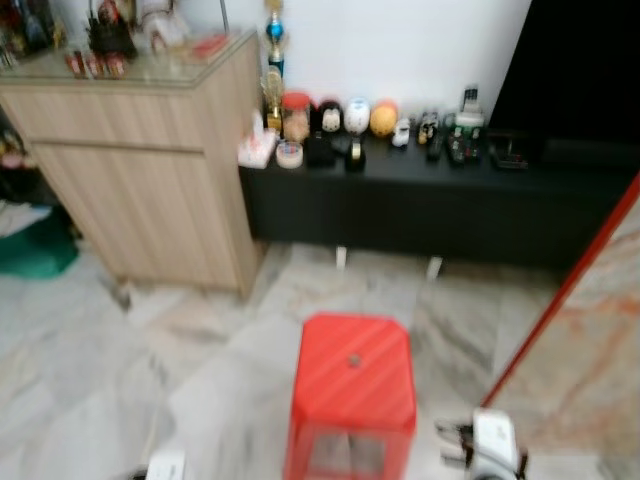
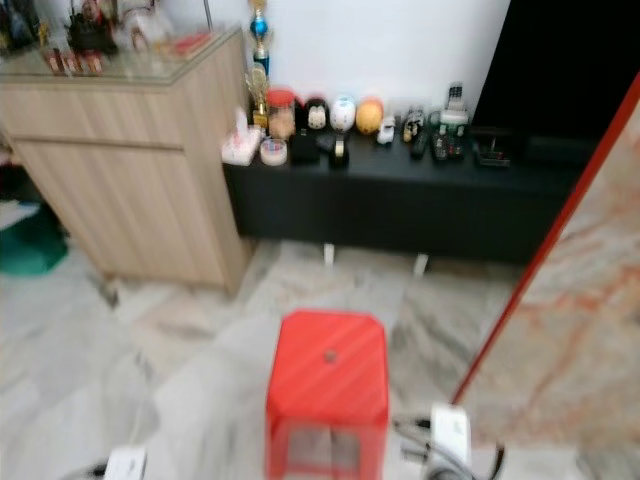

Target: Hang keys on a hook

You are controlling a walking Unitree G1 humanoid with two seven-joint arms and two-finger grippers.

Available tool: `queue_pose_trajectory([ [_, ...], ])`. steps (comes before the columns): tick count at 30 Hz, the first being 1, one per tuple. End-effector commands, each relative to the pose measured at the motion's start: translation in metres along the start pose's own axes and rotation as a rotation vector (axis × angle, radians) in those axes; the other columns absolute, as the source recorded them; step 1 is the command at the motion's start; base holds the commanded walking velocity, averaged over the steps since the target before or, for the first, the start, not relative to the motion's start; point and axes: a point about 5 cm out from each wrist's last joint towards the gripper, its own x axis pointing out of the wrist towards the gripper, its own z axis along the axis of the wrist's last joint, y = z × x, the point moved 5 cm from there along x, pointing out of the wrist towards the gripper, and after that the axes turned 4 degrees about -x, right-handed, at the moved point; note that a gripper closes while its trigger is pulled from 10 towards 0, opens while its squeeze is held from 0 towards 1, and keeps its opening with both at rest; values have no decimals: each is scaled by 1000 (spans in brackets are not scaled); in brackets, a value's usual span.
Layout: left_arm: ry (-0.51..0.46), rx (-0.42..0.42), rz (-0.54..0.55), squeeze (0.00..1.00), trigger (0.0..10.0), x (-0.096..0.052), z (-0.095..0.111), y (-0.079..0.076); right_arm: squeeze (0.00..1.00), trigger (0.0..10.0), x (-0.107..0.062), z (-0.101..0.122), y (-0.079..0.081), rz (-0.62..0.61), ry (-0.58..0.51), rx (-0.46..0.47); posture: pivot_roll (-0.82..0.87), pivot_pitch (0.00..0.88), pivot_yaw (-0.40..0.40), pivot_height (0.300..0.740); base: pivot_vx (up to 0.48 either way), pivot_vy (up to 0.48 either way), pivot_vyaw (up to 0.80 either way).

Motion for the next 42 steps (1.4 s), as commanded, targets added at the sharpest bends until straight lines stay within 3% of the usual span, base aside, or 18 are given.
queue_pose_trajectory([
  [1,5,10,-11,0,10000,0,-1,-6,0,10000,-1,-5,-12,-25,13,-5,25,0,-14,737,0,-360,0],
  [42,8,9,-16,0,10000,0,-1,-9,0,10000,-1,-6,-15,-27,17,-5,12,0,-13,737,0,-368,0],
])
